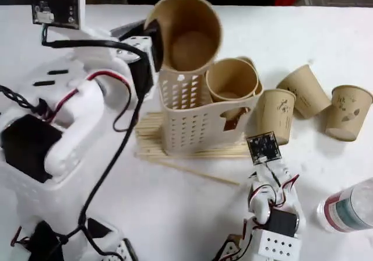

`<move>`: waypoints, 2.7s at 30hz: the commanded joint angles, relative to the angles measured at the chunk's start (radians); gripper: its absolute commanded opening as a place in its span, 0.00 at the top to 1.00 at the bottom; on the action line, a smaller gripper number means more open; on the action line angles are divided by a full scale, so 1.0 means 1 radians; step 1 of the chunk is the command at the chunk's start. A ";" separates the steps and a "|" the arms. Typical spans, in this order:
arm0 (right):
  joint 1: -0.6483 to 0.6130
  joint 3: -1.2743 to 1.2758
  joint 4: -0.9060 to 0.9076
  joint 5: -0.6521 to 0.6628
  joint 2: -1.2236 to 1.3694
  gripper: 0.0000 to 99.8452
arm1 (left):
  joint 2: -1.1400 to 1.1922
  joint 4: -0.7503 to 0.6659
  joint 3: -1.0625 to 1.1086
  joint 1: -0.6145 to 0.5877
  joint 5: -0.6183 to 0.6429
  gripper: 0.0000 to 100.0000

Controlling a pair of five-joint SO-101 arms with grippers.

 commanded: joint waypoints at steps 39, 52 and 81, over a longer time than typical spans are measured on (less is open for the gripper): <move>-0.010 0.009 -0.013 -0.003 -0.002 0.95 | -0.024 -0.526 0.641 0.137 -0.020 0.98; -0.010 0.009 -0.013 -0.003 -0.002 0.95 | -0.031 -0.500 0.634 0.082 -0.109 0.87; -0.010 0.009 -0.013 -0.003 -0.002 0.95 | -0.058 0.316 0.422 -0.479 -0.422 0.87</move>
